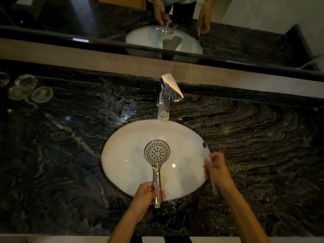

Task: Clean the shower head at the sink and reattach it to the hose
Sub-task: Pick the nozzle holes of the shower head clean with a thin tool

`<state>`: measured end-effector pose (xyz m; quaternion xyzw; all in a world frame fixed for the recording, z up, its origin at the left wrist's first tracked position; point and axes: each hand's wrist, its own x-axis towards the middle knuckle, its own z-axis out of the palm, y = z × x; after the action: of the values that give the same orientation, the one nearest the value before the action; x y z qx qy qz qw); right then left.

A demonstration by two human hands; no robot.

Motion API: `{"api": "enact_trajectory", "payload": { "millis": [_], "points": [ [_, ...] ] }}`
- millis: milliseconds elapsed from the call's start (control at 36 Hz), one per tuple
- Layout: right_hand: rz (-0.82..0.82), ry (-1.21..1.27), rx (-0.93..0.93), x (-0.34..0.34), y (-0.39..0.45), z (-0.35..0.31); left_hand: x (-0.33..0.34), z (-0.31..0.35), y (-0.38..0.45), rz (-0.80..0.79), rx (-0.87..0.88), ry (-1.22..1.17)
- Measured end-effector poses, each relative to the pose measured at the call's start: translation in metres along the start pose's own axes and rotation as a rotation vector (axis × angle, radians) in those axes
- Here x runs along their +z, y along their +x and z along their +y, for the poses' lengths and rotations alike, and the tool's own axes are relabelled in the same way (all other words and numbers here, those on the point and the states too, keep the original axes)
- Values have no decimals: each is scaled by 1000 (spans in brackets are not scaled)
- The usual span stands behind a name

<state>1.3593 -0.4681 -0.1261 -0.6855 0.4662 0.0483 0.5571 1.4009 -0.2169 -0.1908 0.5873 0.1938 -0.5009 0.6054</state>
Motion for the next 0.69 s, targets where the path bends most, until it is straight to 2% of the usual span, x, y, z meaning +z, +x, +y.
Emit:
{"api": "enact_trajectory", "payload": {
  "millis": [167, 278, 361, 500, 583, 694],
  "points": [
    [-315, -138, -215, 33, -1, -39, 2, 2, 0, 13, -29, -37],
    [-435, -156, -310, 51, -4, -55, 2, 5, -3, 24, -26, -41],
    [-436, -84, -286, 61, -4, -58, 2, 7, -6, 42, -25, -50],
    [-418, -130, -237, 72, -1, -53, 0, 5, -8, 57, -13, -60],
    [-410, -234, -315, 78, 0, -49, 0, 2, -9, 53, 6, -62],
    [-315, -293, -354, 87, 5, -41, 0, -3, -8, 49, 5, -60]
  ]
}}
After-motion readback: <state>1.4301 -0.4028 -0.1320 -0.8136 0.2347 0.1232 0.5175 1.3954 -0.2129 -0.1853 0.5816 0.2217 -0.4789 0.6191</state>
